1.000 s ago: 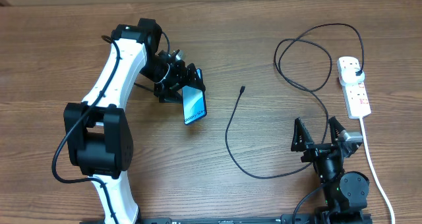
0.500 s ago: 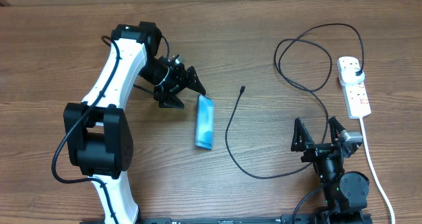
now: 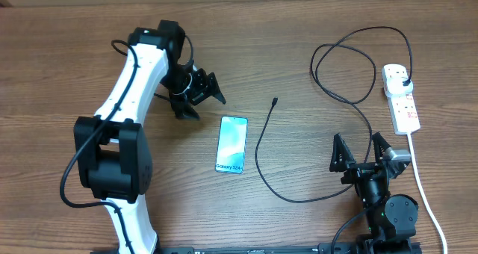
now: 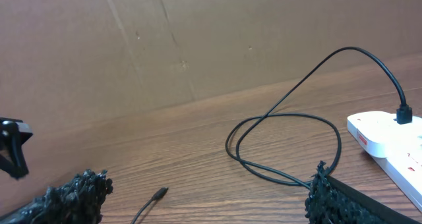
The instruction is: Plug charger to phone and switch on socket
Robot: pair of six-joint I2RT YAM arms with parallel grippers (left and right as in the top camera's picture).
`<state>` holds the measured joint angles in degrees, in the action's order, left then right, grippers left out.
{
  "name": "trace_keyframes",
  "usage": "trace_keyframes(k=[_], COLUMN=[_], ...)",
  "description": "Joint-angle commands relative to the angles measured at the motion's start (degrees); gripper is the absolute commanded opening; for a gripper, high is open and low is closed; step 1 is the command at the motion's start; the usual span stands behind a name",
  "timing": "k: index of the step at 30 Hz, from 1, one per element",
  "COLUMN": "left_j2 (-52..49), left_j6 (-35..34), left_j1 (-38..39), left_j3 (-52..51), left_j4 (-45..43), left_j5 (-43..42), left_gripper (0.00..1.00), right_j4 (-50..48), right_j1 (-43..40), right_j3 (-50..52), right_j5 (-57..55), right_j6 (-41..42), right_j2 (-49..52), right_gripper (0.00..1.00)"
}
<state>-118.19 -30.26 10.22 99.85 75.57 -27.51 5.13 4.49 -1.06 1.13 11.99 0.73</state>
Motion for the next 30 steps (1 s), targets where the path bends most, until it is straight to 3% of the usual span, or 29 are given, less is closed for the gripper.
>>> trace_keyframes(k=[1,6,11,20,30], left_j2=[0.5,0.4,0.4,0.4,0.4], left_j6=[-6.6,-7.0,-6.3,1.6,2.8], left_j1=[4.2,11.2,18.1,23.2,23.4], left_j3=[1.6,1.6,1.4,-3.5,-13.4], left_j4=[-1.0,-2.6,-3.6,-7.3,-14.4], left_j5=[14.5,26.0,35.7,35.4,34.9], left_gripper=[0.83,0.85,0.96,0.95,0.91], right_j4=[-0.4,-0.4,-0.4,-0.4,-0.4], right_j1=[-0.3,-0.3,-0.3,-0.3,-0.3], right_j3=[0.6,0.6,0.6,0.6,0.6], right_j5=[0.0,0.0,0.0,0.0,0.0], right_j6=[0.2,0.2,0.2,0.2,0.2], right_j2=[-0.6,-0.6,-0.6,-0.6,-0.6], right_gripper=[1.00,1.00,1.00,1.00,1.00])
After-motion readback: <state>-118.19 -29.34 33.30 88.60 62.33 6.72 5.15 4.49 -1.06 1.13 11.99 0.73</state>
